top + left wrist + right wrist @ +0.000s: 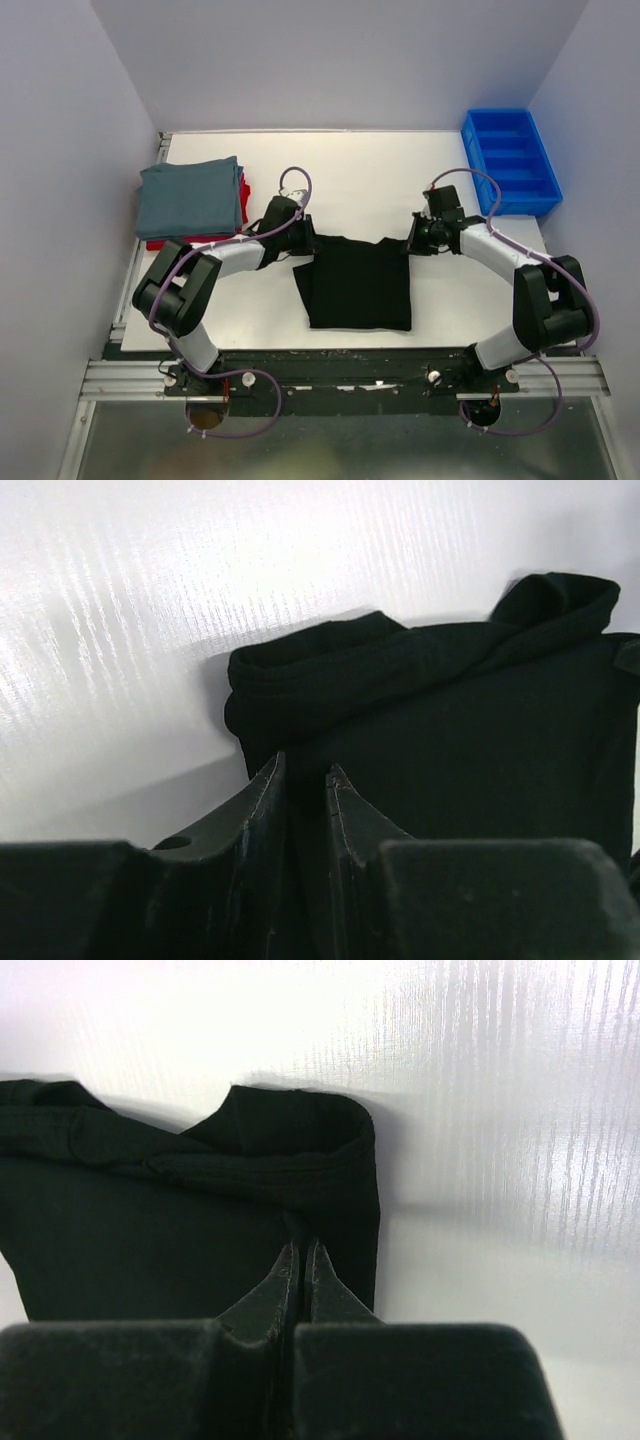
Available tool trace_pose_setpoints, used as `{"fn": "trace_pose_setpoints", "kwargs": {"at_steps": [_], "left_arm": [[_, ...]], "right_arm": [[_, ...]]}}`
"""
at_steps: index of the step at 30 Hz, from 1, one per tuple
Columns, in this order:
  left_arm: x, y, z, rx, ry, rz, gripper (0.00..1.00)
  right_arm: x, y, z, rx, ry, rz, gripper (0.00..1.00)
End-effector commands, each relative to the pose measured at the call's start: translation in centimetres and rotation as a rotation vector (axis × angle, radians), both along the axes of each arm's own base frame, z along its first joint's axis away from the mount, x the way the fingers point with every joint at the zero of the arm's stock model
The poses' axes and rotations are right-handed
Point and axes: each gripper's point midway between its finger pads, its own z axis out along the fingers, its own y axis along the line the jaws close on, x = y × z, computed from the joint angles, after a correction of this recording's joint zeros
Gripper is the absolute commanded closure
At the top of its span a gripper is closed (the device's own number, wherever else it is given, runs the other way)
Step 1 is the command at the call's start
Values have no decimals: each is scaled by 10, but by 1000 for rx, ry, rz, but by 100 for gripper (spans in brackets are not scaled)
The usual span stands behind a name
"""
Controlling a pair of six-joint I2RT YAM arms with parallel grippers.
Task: Fold and stack the t-shirts
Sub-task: Fold the long partially folded tshirt into a neat square
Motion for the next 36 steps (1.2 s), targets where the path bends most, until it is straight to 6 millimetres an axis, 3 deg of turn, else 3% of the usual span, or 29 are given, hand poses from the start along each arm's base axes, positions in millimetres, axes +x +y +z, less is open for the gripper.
{"fn": "trace_pose_setpoints", "kwargs": {"at_steps": [1,2,4,5,15,22,30,36], "left_arm": [[2,-10,6,-51,-18,-30,71],[2,-10,5,-52,-17,-31,77],[1,-9,5,-50,-16,-30,97],[1,-8,6,-47,-20,-26,100],[-7,15,45,8,-91,26,100],[-5,22,75,-1,-149,65,100],[-6,21,70,1,-125,65,100],[8,27,92,5,-194,122,100]], "right_arm": [[9,4,19,18,-57,9,99],[8,5,19,20,-55,11,99],[7,4,19,18,-52,9,99],[7,4,20,18,-52,9,99],[-16,0,42,37,-80,11,99],[-18,-1,58,40,-106,9,99],[-19,-2,51,34,-78,-4,99],[-8,-5,84,23,-127,-23,99]]}}
